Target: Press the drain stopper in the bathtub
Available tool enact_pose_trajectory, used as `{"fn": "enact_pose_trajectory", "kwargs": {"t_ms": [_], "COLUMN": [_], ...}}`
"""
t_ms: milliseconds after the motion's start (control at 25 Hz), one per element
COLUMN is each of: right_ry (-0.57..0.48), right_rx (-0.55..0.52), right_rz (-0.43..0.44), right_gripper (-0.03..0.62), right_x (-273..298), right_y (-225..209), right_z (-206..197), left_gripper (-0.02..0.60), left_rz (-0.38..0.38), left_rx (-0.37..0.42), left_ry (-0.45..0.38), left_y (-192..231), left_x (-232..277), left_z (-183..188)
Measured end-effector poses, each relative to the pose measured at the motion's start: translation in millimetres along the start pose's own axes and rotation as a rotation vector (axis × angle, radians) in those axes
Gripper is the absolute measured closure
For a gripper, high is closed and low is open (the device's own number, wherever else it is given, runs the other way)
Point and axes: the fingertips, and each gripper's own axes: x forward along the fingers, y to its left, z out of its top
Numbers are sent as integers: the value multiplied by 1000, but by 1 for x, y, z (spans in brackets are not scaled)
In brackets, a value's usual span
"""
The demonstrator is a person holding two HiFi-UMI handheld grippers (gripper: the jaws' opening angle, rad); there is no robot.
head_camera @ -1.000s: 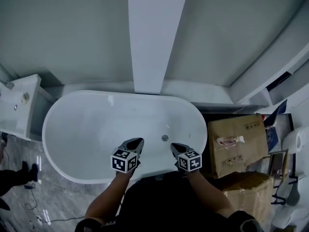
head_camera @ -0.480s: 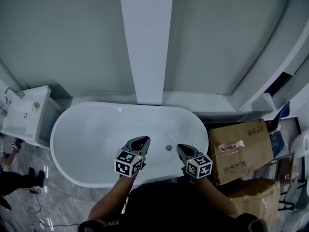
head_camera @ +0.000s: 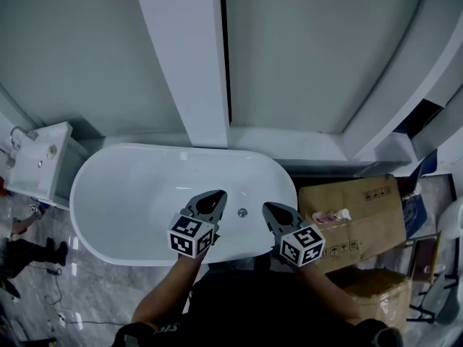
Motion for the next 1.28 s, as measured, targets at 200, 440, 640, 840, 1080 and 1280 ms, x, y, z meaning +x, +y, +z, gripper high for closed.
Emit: {"fn": "enact_pose_trajectory", "kwargs": {"t_ms": [200, 440, 640, 840, 1080, 1280], "right_ry": [-7, -68, -140, -152, -159, -156], "right_rx": [-19, -55, -156, -171, -170, -154], "right_rz": [28, 144, 210, 225, 194, 157], "right_gripper": [580, 580, 582, 583, 583, 583], "right_x": [-38, -39, -29, -17, -3, -3], "right_y": [-33, -24, -2, 26, 44, 45], "right_z": [14, 42, 72, 82, 84, 81], "left_gripper": [557, 557, 557, 557, 557, 557], "left_rz": [25, 83, 131, 169, 165, 142], "left_rx": [1, 31, 67, 53, 44, 52], "left_ry": [-26, -77, -104, -108, -121, -128], "left_y": [-37, -47, -36, -9, 13, 16], "left_x": [26, 18, -7, -41, -61, -65], "left_z": [21, 39, 48, 42, 42, 46]}}
